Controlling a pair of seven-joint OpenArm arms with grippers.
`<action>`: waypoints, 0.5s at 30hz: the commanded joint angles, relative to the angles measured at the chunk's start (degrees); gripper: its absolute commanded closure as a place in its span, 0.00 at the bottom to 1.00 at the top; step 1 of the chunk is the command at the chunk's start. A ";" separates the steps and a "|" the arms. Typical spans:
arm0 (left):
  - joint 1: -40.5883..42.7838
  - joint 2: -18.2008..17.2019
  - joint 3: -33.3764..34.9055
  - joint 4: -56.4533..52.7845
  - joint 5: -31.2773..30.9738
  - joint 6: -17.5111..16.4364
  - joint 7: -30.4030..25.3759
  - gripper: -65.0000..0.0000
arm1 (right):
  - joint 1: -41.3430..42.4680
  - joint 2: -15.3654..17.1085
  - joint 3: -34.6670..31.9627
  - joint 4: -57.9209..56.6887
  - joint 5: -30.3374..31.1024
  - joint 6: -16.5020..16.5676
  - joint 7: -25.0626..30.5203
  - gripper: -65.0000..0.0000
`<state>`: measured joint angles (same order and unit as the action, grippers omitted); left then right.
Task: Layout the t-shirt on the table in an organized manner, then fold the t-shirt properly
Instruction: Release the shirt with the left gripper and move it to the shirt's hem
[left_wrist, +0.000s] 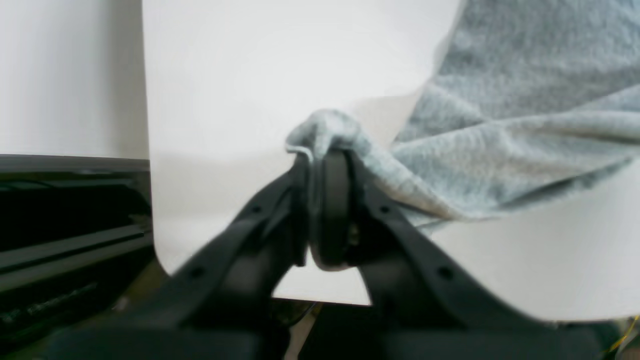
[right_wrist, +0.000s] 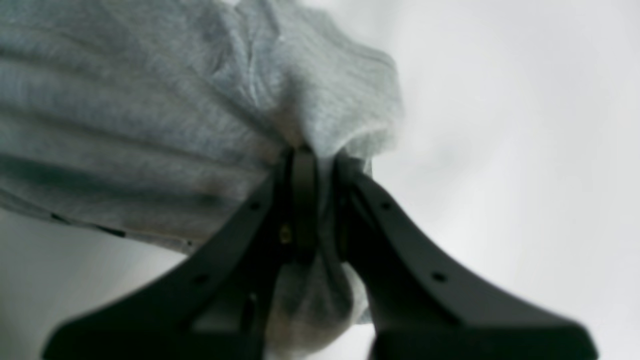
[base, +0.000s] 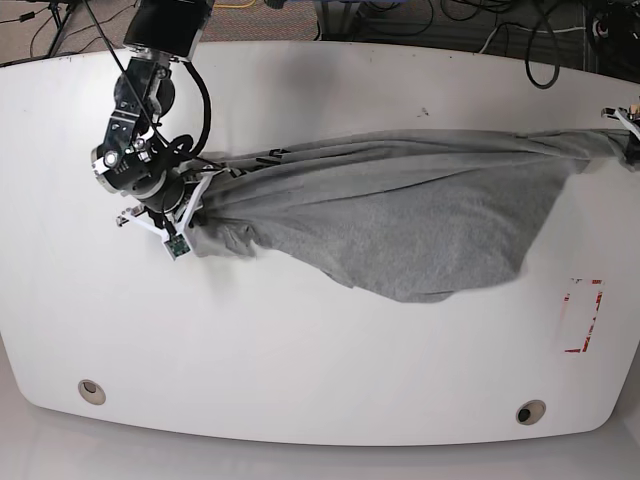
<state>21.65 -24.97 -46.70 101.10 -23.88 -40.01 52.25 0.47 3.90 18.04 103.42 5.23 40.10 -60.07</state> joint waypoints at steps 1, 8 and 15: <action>-0.33 -1.09 0.32 2.59 -0.69 0.01 -1.13 0.78 | 0.28 -0.43 0.11 1.07 0.35 -0.10 2.36 0.99; -1.65 -1.09 0.32 5.05 -3.95 0.01 4.59 0.45 | 0.01 -0.52 0.02 1.07 0.17 -0.10 2.80 0.99; -7.54 -1.71 0.15 4.88 -13.26 0.01 11.71 0.43 | 0.28 -0.52 0.02 1.07 0.17 -0.10 2.80 0.99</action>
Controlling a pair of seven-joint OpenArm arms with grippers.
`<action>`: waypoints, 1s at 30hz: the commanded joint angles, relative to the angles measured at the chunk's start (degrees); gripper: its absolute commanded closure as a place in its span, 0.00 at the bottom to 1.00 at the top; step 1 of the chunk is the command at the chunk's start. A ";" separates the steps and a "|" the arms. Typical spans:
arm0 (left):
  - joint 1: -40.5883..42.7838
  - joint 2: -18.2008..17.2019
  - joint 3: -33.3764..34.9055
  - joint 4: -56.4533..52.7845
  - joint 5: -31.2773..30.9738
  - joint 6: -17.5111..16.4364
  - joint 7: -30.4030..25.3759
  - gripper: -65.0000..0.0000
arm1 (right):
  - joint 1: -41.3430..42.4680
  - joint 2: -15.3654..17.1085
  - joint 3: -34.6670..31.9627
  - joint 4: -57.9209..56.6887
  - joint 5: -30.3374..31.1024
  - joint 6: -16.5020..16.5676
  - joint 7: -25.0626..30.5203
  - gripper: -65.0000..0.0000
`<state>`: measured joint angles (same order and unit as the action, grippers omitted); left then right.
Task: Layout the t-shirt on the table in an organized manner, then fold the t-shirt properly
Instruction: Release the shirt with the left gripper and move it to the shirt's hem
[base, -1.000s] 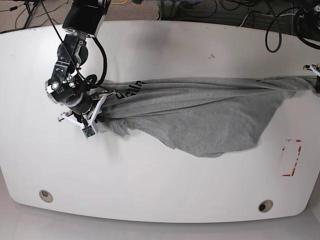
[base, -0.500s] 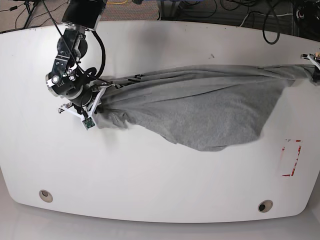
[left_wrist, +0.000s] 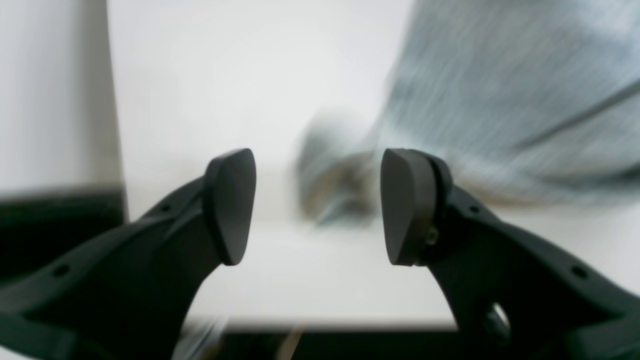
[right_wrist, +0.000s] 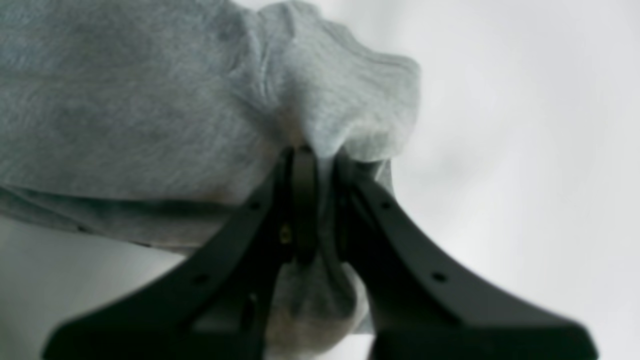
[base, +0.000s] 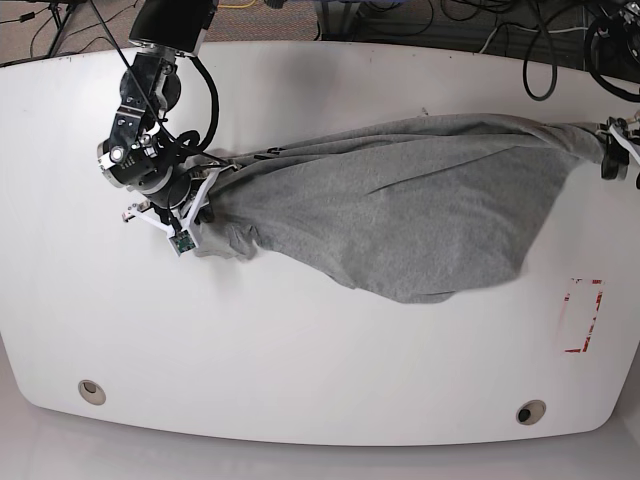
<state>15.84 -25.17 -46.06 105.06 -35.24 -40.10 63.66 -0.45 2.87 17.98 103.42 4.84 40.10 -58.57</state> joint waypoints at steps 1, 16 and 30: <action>-2.69 -1.51 -0.49 0.92 -2.69 0.10 1.00 0.43 | 1.20 0.51 0.09 1.07 0.48 -0.10 1.29 0.99; -27.40 2.71 12.96 -14.02 7.51 0.10 -0.14 0.43 | 1.37 0.42 0.09 1.07 0.83 -0.10 1.82 0.99; -40.06 4.73 25.36 -44.97 19.02 0.10 -17.99 0.43 | 1.28 0.42 0.26 0.89 0.83 -0.10 3.31 0.99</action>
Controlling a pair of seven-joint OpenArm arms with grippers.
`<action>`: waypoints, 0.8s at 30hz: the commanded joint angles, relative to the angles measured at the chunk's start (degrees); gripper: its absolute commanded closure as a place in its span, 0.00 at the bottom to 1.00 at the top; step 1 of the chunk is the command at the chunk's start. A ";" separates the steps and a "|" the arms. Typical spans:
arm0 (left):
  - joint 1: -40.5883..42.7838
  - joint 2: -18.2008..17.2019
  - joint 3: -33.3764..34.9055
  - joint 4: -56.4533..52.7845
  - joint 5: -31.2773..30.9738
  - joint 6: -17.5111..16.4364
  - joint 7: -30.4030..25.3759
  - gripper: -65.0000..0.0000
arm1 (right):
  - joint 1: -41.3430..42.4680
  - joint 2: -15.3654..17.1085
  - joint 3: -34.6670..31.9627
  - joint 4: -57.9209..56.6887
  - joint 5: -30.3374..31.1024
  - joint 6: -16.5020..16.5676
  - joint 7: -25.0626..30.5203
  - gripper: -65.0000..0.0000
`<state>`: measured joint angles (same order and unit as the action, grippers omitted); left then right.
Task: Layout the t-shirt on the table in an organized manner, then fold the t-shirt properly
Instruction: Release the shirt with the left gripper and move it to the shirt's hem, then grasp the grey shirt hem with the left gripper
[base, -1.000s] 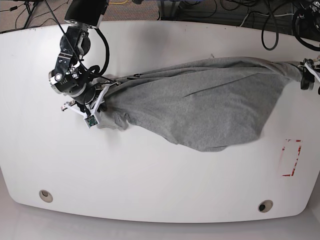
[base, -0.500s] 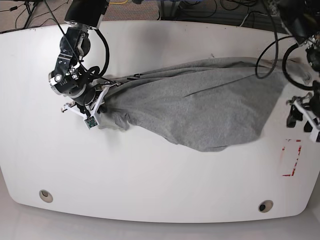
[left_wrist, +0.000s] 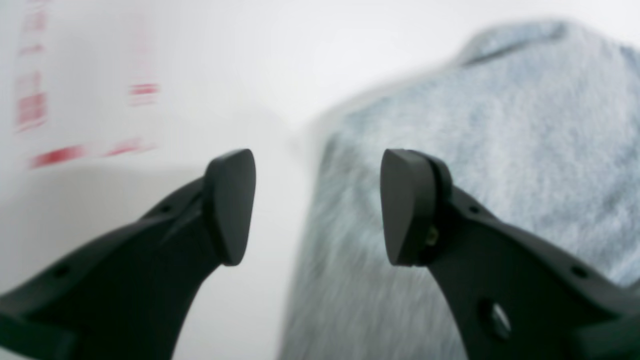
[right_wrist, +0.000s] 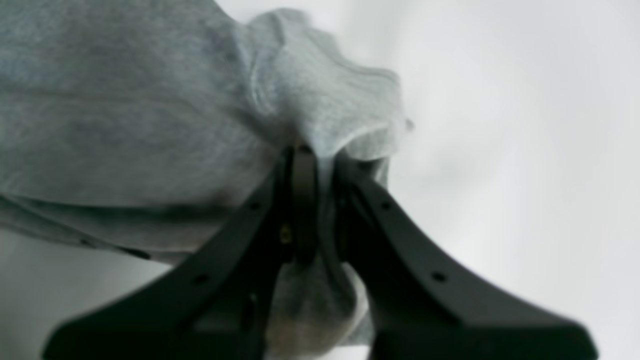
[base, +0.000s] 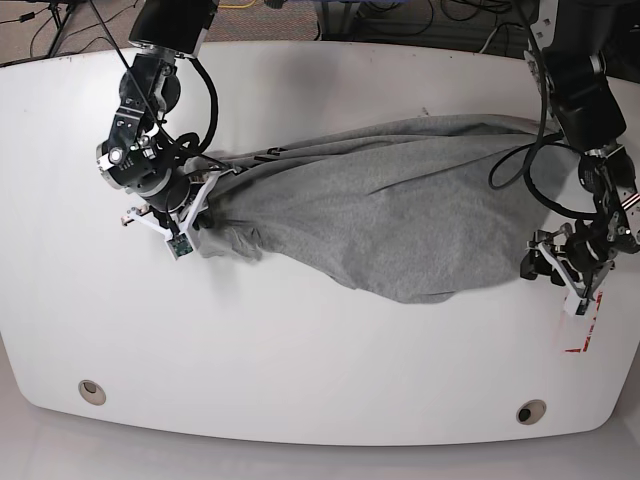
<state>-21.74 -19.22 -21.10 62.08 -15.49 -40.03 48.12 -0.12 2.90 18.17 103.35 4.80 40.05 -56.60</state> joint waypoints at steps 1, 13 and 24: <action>-2.75 -1.22 0.66 -3.14 -0.65 0.03 -2.98 0.43 | 0.96 0.40 0.07 0.96 0.87 -0.05 1.35 0.99; -4.94 -1.13 4.00 -17.03 -0.65 0.03 -9.83 0.43 | 1.04 0.66 0.16 0.96 0.87 -0.05 1.43 0.99; -4.86 1.33 7.96 -17.38 -0.91 0.03 -9.48 0.50 | 1.04 0.66 0.16 0.96 0.87 -0.05 1.43 0.99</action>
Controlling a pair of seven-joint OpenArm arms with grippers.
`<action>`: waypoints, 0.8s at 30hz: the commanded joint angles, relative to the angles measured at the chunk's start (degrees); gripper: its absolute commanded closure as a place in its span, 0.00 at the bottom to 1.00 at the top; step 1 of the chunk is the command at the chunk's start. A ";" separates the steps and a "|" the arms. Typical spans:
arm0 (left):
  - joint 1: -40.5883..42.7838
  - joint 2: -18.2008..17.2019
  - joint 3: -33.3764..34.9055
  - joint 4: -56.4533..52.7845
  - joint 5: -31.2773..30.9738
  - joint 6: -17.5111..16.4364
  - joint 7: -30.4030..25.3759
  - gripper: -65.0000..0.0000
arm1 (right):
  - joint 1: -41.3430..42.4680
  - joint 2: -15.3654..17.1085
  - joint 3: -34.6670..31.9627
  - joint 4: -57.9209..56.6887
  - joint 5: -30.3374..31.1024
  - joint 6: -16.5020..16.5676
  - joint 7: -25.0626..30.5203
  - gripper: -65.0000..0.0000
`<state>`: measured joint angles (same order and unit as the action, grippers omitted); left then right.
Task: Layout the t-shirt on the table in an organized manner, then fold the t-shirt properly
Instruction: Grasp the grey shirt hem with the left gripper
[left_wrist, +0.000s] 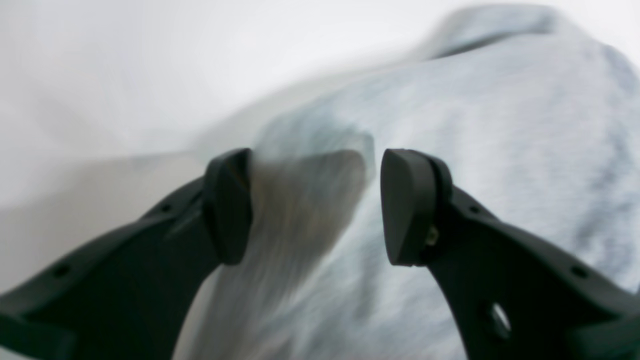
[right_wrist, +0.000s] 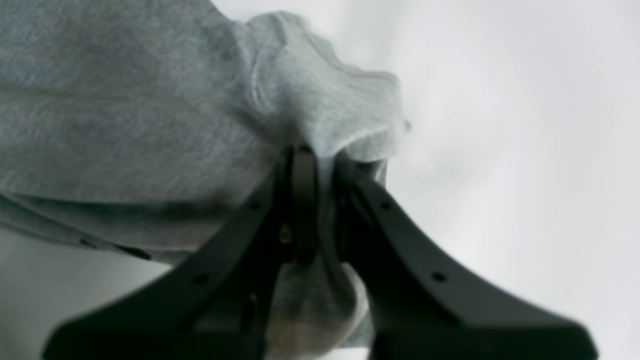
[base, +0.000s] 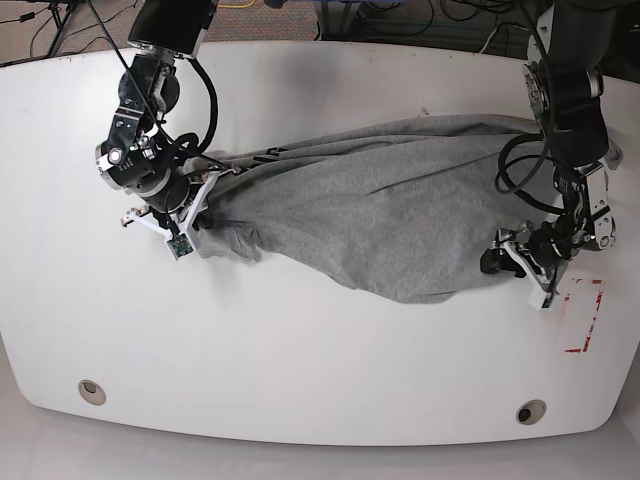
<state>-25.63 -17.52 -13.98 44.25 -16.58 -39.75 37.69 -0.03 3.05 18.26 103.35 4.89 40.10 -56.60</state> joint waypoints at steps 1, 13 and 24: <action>-0.97 -0.28 1.36 0.45 0.18 -0.25 0.95 0.56 | 0.96 0.51 0.07 0.96 0.79 -0.10 1.43 0.99; -0.88 0.86 2.24 3.79 0.27 -0.25 0.95 0.99 | 0.96 0.69 0.07 0.96 0.43 -0.10 3.02 0.99; -0.70 0.86 -4.26 21.55 0.18 -0.25 9.74 1.00 | 3.94 4.73 0.07 4.30 0.35 -0.10 3.02 0.99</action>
<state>-24.14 -15.40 -16.88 61.52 -15.64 -40.27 47.53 1.63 6.22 18.13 105.62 4.91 40.36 -55.00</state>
